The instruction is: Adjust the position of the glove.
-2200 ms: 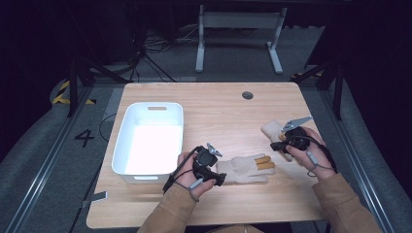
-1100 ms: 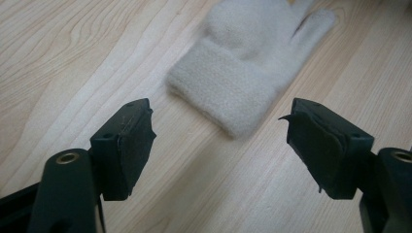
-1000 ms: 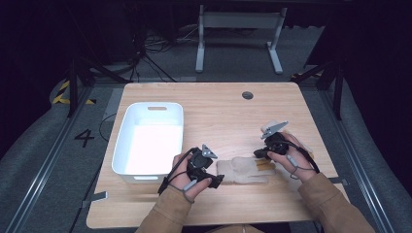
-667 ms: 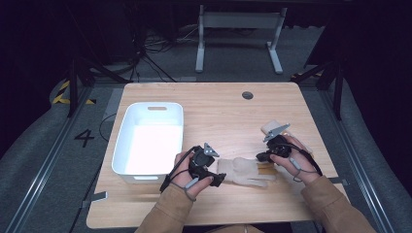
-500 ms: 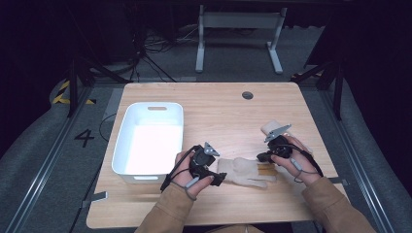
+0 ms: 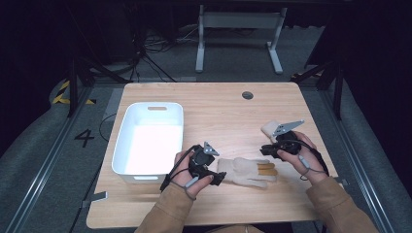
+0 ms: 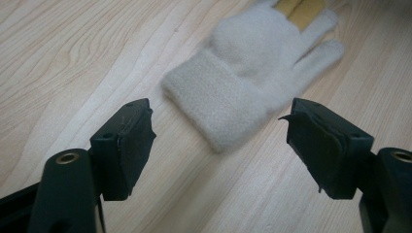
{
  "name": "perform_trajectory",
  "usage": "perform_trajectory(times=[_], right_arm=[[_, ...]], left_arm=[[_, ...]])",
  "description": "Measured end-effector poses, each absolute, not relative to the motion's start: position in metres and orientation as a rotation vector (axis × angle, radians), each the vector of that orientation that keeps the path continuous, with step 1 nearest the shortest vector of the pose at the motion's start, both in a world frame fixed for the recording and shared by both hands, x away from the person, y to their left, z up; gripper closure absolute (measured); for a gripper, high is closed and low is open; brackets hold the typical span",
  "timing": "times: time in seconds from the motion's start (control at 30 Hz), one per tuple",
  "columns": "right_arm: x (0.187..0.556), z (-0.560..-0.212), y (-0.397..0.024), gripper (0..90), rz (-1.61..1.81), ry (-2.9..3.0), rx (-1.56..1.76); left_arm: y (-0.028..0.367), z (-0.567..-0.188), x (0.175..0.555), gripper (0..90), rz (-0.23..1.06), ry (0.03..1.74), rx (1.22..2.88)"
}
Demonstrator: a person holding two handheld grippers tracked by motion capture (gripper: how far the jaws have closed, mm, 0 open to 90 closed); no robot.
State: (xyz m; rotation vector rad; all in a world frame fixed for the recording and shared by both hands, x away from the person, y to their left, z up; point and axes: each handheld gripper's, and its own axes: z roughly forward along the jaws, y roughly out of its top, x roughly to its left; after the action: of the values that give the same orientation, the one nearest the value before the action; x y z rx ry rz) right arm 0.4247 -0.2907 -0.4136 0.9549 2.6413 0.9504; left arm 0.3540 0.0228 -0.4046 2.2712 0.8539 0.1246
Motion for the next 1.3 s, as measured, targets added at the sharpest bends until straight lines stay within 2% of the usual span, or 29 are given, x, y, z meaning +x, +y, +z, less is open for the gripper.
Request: perform_trajectory(times=[0.33,0.47,0.53,0.57,0.9,1.03,1.3], right_arm=[[0.429,-0.4,-0.318,73.0,1.036,2.5,1.058],[0.432,-0.398,-0.33,64.2,1.077,2.423,1.084],[0.434,-0.398,-0.335,63.3,1.074,2.388,1.101],[0.436,-0.399,-0.341,59.5,1.058,2.359,1.132],[0.448,-0.415,-0.363,49.9,0.937,2.254,1.227],[0.451,-0.422,-0.367,47.2,0.897,2.23,1.245],[0.456,-0.435,-0.368,47.6,0.843,2.258,1.279]], left_arm=[[0.023,-0.405,0.354,25.8,0.128,0.859,2.273],[0.023,-0.405,0.354,25.8,0.13,0.857,2.277],[0.023,-0.406,0.354,25.6,0.12,0.854,2.279],[0.023,-0.406,0.354,25.6,0.121,0.852,2.282],[0.023,-0.407,0.354,25.5,0.119,0.852,2.286],[0.022,-0.408,0.354,25.3,0.114,0.847,2.29],[0.022,-0.408,0.354,25.1,0.114,0.846,2.293]])
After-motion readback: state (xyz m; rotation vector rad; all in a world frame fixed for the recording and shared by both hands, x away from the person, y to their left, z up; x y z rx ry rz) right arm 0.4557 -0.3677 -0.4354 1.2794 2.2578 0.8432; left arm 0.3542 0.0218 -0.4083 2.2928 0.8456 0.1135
